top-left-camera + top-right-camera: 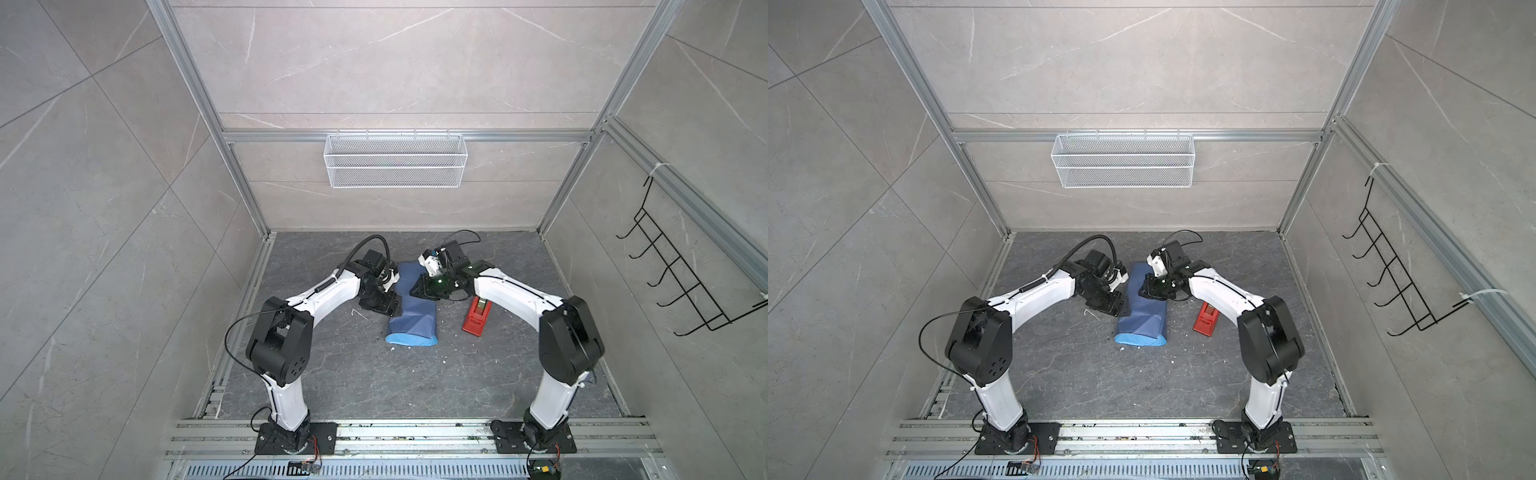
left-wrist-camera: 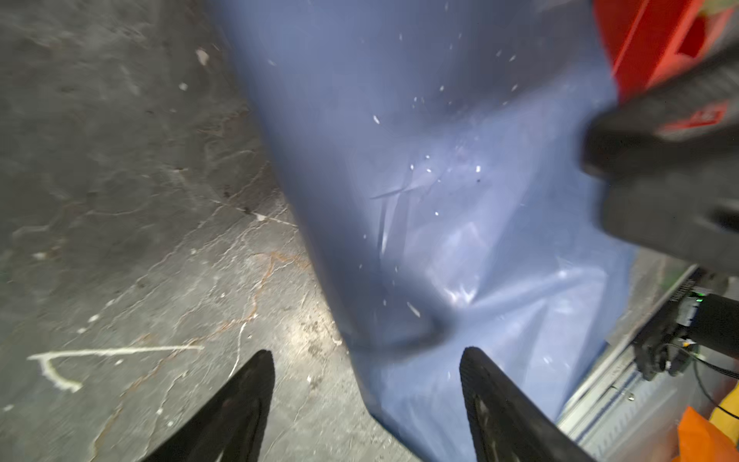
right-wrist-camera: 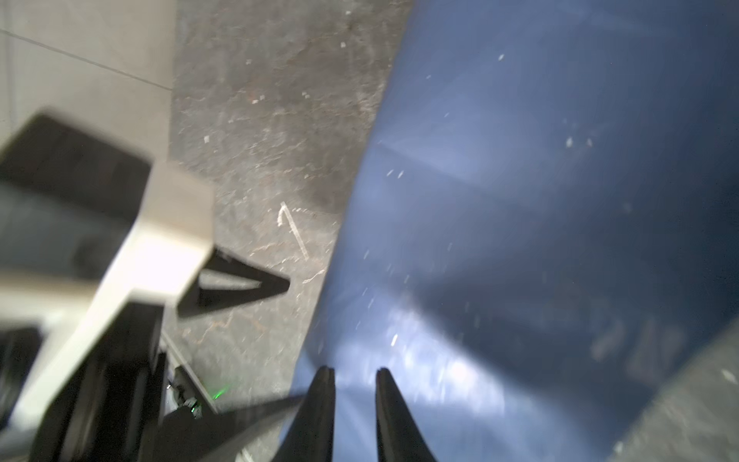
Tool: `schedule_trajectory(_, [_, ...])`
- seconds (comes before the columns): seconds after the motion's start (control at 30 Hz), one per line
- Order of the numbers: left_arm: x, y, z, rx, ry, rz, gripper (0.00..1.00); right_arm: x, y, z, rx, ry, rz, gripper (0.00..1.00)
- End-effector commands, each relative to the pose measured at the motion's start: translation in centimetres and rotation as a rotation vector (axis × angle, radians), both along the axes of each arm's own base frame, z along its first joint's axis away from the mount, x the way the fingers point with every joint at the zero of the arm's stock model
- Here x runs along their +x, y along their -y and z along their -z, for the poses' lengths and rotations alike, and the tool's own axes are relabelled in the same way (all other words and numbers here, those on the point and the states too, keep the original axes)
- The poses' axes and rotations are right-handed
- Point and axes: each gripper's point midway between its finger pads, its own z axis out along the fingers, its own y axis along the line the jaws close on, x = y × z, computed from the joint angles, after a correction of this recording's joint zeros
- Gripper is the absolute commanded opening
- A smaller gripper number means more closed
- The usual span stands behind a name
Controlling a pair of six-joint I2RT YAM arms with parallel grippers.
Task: Wrap a gift box in wrapping paper
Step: Smooth out the wrapping paper on the gift box, then rotate the gift box at the center of the table.
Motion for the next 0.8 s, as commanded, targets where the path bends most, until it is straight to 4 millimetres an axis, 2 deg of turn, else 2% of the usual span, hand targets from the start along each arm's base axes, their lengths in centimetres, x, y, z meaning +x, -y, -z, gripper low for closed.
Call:
schedule_trajectory(0.0, [-0.3, 0.2, 1.4, 0.058, 0.008, 0.001, 0.77, 0.7, 1.0, 2.2, -0.036, -0.031, 0.010, 0.23])
schedule_trajectory(0.1, [0.0, -1.0, 2.1, 0.121, 0.050, -0.001, 0.76, 0.3, 1.9, 4.2, -0.027, -0.092, 0.043, 0.23])
schedule_trajectory(0.17, [0.2, -1.6, 2.3, 0.146, 0.076, 0.008, 0.75, 0.1, 1.9, 4.4, -0.031, -0.100, 0.028, 0.23])
schedule_trajectory(0.23, [0.4, -1.9, 2.2, 0.167, 0.096, 0.017, 0.75, 0.4, 1.9, 3.6, -0.028, -0.086, 0.023, 0.24])
schedule_trajectory(0.3, [1.0, -2.4, 1.6, 0.192, 0.135, 0.026, 0.75, 1.3, 1.7, 1.8, -0.017, -0.056, 0.020, 0.28])
schedule_trajectory(0.4, [2.1, -3.5, 0.8, 0.225, 0.197, 0.021, 0.75, 3.7, 1.4, -1.1, -0.014, 0.008, 0.002, 0.35])
schedule_trajectory(0.5, [2.8, -4.5, 1.1, 0.226, 0.183, -0.012, 0.75, 7.0, 1.5, -2.1, -0.057, 0.043, -0.014, 0.40])
schedule_trajectory(0.63, [3.3, -5.1, -0.1, 0.203, 0.192, -0.012, 0.75, 10.2, 2.2, -0.7, -0.076, 0.017, -0.003, 0.40])
schedule_trajectory(0.7, [3.2, -5.3, -0.4, 0.193, 0.203, 0.000, 0.75, 10.8, 2.5, 0.2, -0.112, -0.002, -0.014, 0.39])
schedule_trajectory(0.77, [3.1, -5.8, -0.5, 0.186, 0.203, 0.001, 0.75, 10.3, 2.8, 1.0, -0.136, -0.035, -0.022, 0.37])
